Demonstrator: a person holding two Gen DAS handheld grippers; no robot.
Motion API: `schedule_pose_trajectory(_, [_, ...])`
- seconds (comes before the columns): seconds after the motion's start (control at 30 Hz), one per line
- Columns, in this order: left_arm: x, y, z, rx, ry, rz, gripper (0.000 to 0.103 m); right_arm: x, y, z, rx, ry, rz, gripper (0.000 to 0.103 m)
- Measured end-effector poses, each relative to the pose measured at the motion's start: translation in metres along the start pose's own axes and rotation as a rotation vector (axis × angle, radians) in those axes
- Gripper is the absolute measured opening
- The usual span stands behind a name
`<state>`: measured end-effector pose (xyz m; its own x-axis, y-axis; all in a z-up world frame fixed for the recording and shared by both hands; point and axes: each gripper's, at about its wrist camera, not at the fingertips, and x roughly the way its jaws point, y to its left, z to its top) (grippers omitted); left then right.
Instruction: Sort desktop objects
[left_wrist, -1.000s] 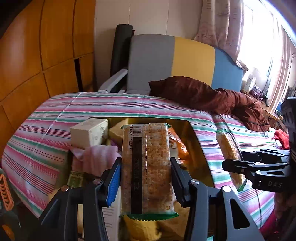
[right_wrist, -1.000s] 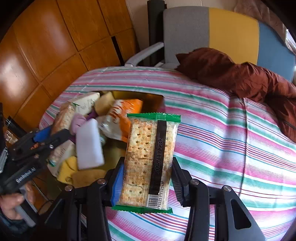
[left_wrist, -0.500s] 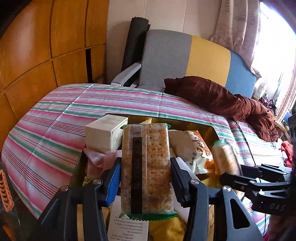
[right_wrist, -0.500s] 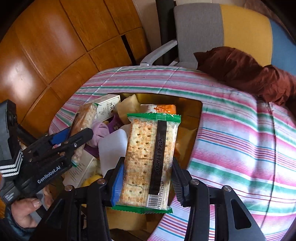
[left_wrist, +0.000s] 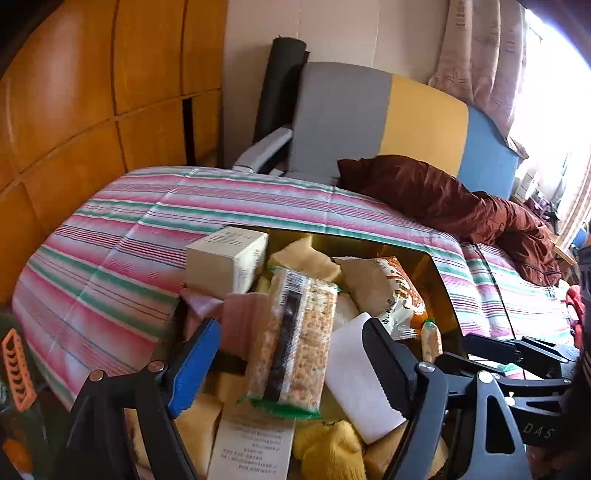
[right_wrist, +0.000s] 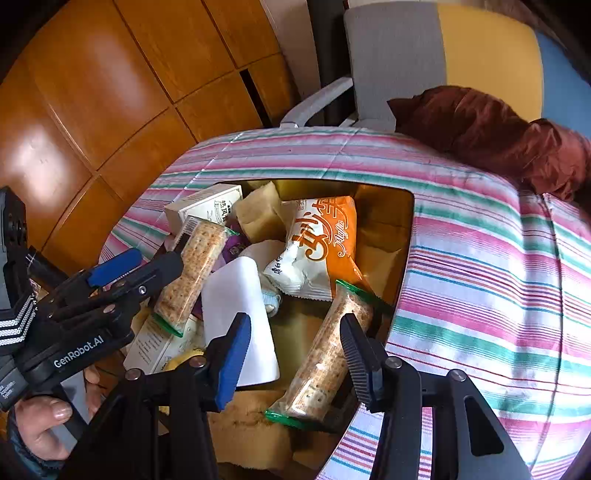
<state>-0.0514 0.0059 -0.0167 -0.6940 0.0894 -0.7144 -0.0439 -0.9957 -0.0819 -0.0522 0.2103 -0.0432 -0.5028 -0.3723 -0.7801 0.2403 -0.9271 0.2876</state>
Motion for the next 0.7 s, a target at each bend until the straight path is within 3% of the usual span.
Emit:
schedule_pose_trajectory(0.07, [-0.008,0.000,-0.001,-0.001,-0.016,0.038,0.081,-0.006,0.003,-0.004,-0.009,-0.025,-0.024,0.059])
schedule_pose_trajectory(0.33, [-0.044,-0.007,0.000,0.006,-0.083,0.147,0.081,-0.026,0.020,-0.022,-0.063,-0.103,-0.109,0.067])
schedule_pose_trajectory(0.7, [-0.066,-0.011,-0.002,0.006,-0.114,0.172,0.081,-0.028,0.037,-0.042,-0.110,-0.119,-0.117,0.071])
